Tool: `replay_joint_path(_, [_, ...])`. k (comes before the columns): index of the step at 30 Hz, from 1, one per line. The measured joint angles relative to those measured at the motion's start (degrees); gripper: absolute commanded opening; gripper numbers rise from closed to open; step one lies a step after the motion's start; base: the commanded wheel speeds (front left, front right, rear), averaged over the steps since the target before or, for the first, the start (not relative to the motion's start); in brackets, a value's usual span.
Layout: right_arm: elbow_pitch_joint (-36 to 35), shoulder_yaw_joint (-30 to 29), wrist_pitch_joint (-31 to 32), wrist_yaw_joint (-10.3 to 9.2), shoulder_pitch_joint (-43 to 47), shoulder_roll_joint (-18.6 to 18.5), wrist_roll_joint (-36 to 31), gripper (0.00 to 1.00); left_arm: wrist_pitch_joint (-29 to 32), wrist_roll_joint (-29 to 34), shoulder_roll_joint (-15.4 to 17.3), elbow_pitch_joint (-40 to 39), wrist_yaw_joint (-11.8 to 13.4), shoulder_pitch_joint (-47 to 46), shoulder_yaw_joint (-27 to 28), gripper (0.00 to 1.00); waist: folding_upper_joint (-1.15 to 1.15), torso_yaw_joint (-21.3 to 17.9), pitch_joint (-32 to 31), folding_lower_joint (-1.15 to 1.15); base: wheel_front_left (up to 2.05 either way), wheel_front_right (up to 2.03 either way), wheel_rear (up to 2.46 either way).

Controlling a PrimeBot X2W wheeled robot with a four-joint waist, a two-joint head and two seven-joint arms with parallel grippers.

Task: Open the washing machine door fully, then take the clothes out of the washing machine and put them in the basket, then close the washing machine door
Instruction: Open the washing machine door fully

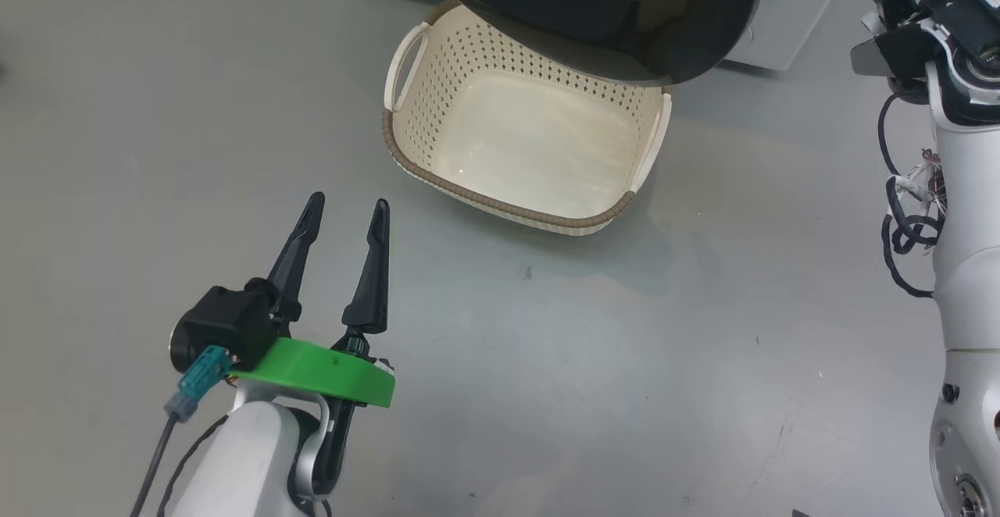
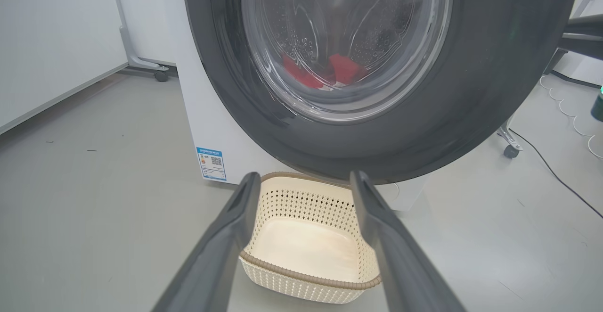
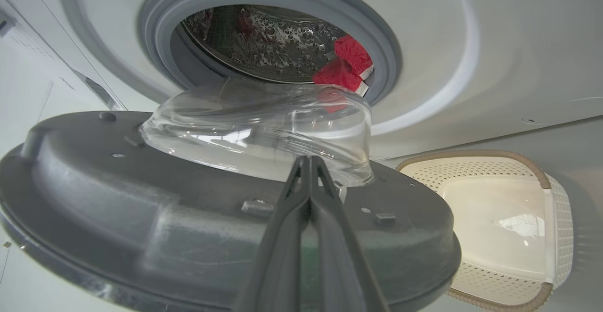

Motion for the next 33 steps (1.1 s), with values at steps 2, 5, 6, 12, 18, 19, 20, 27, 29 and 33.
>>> replay_joint_path(2, [0.64,-0.24,0.97,-0.55,-0.67,-0.21,0.60,0.00,0.00,0.00,-0.01,0.00,0.00,-0.01,-0.11,1.00,0.00,0.17,0.05,0.00,0.00,0.00,0.00])
replay_joint_path(5, [1.33,-0.54,2.42,-1.25,-1.29,0.03,2.12,0.00,0.00,0.00,0.00,0.00,0.00,-0.05,-0.32,1.00,0.00,0.44,0.14,0.00,0.00,0.00,0.00])
replay_joint_path(6, [1.56,-0.57,2.90,-1.29,-1.55,0.14,2.55,0.00,0.00,0.00,0.00,0.00,0.00,-0.09,-0.41,1.00,0.00,0.52,0.19,0.00,0.00,0.00,0.00])
replay_joint_path(12, [2.69,-1.33,5.50,-2.35,-2.75,1.16,5.50,0.00,0.00,0.00,-0.01,-0.01,0.02,-0.27,-0.70,1.00,0.00,0.99,0.43,0.00,0.00,0.00,0.00])
replay_joint_path(18, [4.15,-2.02,8.03,-3.75,-3.44,1.34,7.59,0.00,0.00,-0.01,-0.01,-0.03,0.45,-0.29,-0.79,1.00,0.00,1.28,0.59,0.00,0.00,0.00,0.00])
replay_joint_path(19, [4.45,-2.04,8.54,-3.81,-3.50,1.37,7.88,0.00,0.00,-0.01,-0.01,-0.04,0.45,-0.29,-0.79,1.00,0.00,1.32,0.61,0.00,0.00,0.00,0.00])
replay_joint_path(20, [4.70,-2.04,9.06,-3.89,-3.60,1.46,8.28,0.00,0.00,-0.01,-0.01,-0.04,0.46,-0.29,-0.79,1.00,0.00,1.35,0.62,0.00,0.00,0.00,0.00])
replay_joint_path(27, [6.15,-2.07,11.92,-4.74,-3.96,1.74,10.38,0.00,0.00,-0.03,-0.02,-0.03,0.46,-0.34,-0.91,1.00,0.00,1.51,0.51,0.00,0.00,0.00,0.00])
replay_joint_path(29, [6.56,-2.15,12.52,-4.79,-3.96,1.87,10.71,0.00,0.00,-0.07,-0.02,0.00,0.46,-0.40,-0.96,1.00,0.00,1.57,0.38,0.00,0.00,0.00,0.00])
replay_joint_path(33, [7.97,-2.52,13.30,-4.85,-3.63,2.09,11.95,0.00,0.00,-0.08,-0.02,0.36,0.46,-0.55,-1.10,1.00,0.00,1.84,-0.53,0.00,0.00,0.00,0.00])
